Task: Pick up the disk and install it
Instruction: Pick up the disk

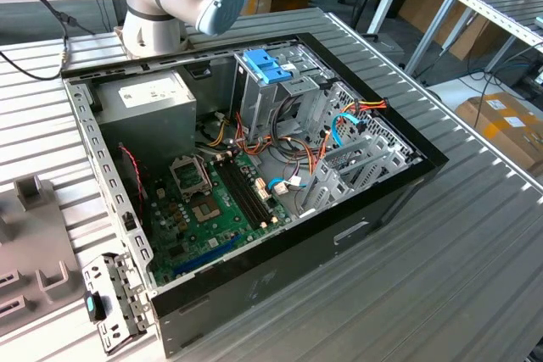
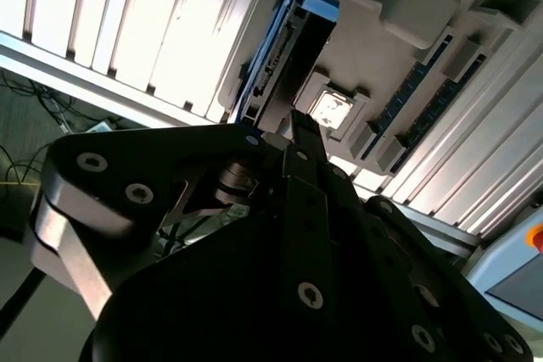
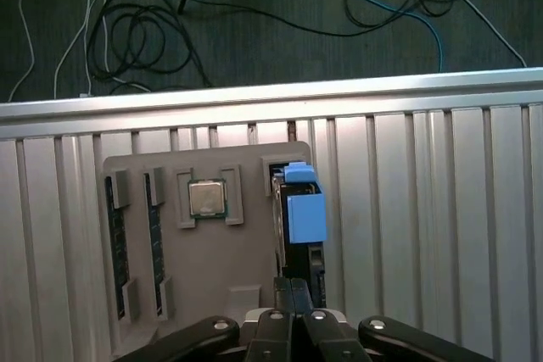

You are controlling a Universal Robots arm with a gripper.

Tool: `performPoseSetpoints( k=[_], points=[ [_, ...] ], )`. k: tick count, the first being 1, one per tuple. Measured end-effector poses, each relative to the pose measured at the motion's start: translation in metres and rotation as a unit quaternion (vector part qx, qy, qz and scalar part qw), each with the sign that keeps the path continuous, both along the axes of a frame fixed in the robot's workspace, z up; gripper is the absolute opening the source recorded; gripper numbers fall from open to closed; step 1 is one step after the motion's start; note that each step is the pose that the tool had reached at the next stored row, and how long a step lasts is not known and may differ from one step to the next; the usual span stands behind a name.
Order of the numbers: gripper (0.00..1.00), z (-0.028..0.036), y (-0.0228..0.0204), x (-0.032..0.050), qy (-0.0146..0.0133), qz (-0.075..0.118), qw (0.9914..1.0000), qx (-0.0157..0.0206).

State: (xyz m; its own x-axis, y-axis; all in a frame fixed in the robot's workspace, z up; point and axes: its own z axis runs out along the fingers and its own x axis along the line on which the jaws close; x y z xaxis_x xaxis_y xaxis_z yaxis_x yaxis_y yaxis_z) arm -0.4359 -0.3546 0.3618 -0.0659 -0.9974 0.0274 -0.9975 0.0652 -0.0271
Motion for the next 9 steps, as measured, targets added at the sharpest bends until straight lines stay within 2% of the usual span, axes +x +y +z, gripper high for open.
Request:
performPoseSetpoints(
  k=[1, 4, 5, 7, 9],
  points=[
    [0.11, -0.0009, 0.0001, -0.0004, -0.0010, 0.001, 1.00000, 0.0001],
    [0.11, -0.0009, 0.0004, -0.0004, -0.0011, 0.001, 1.00000, 0.0005],
    [0.11, -0.0009, 0.0005, -0.0005, -0.0011, 0.001, 1.00000, 0.0017],
    [0.11, -0.0009, 0.0005, -0.0006, -0.0012, 0.001, 0.99994, 0.0105],
    [0.11, -0.0023, 0.0004, -0.0025, -0.0012, 0.001, 0.99993, 0.0117]
  ],
)
